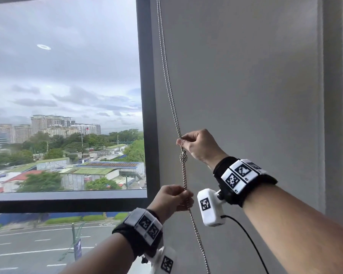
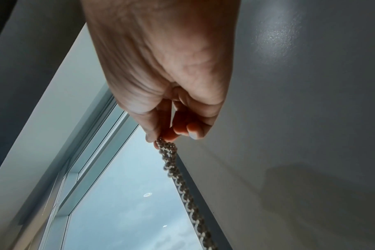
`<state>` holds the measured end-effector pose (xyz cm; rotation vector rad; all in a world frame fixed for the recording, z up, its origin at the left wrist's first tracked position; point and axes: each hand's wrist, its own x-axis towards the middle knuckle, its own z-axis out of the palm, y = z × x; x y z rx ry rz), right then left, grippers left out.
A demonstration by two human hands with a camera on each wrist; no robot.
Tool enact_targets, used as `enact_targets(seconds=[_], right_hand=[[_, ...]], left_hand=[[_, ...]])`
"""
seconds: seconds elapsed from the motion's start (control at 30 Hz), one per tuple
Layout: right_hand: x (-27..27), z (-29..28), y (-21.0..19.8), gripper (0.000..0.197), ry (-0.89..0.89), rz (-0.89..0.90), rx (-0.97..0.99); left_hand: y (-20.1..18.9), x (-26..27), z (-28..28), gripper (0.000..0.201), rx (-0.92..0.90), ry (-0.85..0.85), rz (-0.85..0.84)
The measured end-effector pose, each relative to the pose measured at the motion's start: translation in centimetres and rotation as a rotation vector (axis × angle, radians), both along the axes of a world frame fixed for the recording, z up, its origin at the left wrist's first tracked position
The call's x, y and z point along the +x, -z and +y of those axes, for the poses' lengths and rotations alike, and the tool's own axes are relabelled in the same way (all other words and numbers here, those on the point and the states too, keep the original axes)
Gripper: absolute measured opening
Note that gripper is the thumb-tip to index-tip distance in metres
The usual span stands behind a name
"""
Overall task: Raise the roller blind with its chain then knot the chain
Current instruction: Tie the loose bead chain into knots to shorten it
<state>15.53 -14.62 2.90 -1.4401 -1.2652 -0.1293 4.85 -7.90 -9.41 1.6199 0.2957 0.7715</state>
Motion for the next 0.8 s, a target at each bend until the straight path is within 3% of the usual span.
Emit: enact_targets(seconds=[0.13,0.47,0.67,0.8], right_hand=[[0.5,-0.6,0.1,0.018,0.037,0.001,-0.007],[0.8,-1.0,0.0,0.017,0.043,0.009,-0.008],[-0.3,-1.9,0.0,0.015,-0.092,0.140,-0.052],[-1.0,-1.7,-0.1,0.012,-0.145,0.172,-0.063]], left_hand=[[-0.4,-0.9,0.5,0.020,0.133,-0.020,0.049],[-11.0,-1.2,-0.4,0.018,-0.047,-0.073,-0.442],[-14.4,-0.5,-0.1,0.013,-0.070,-0.146,-0.409],[-15.3,-0.4,-0.8,0.017,-0.071,-0.067,-0.351]])
